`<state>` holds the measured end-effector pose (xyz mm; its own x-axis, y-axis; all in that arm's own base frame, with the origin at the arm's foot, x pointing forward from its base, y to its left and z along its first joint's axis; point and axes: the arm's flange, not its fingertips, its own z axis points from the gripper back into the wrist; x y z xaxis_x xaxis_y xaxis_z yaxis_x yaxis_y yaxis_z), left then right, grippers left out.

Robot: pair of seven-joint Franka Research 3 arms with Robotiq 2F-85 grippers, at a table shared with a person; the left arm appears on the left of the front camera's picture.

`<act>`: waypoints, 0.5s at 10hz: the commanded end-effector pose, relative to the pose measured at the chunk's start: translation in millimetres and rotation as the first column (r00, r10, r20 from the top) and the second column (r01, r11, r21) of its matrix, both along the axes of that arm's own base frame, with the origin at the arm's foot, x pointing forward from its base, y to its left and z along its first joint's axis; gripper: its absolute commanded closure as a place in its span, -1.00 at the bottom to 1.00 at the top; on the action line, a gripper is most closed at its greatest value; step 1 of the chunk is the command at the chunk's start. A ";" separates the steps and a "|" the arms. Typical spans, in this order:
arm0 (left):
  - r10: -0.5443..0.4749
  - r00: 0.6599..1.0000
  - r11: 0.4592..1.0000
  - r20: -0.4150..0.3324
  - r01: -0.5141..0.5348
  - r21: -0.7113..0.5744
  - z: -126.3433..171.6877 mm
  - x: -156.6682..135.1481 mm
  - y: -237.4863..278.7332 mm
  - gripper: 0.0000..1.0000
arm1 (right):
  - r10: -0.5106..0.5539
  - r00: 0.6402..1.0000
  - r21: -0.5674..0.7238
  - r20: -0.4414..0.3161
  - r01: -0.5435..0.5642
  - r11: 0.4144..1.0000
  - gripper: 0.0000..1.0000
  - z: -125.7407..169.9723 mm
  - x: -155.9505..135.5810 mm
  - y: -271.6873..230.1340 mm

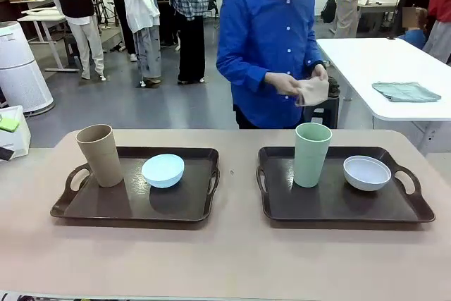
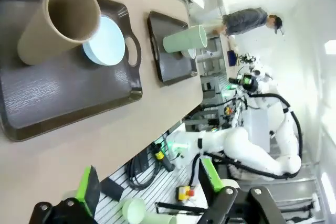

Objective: Set up a tray with a mat and arrange the tableware.
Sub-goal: Pick up the Picnic Bowl and Reusable plastic cup from the Handle tray in front of the human's position and hold them in the air.

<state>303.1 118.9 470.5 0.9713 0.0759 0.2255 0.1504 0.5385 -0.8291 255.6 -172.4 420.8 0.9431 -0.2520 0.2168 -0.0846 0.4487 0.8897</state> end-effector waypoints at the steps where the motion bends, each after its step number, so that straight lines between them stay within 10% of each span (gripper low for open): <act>1: 0.048 0.999 0.997 0.004 -0.048 -0.057 -3.4 25.1 2.9 -1.00 | 0.027 1.000 0.002 0.013 -0.027 1.000 -1.00 -24.2 -8.9 52.8; 5: 0.038 0.997 0.999 -0.070 -0.038 0.006 -17.9 32.3 6.1 -1.00 | 0.033 0.999 -0.023 0.028 -0.033 0.999 -1.00 -20.8 -8.8 59.8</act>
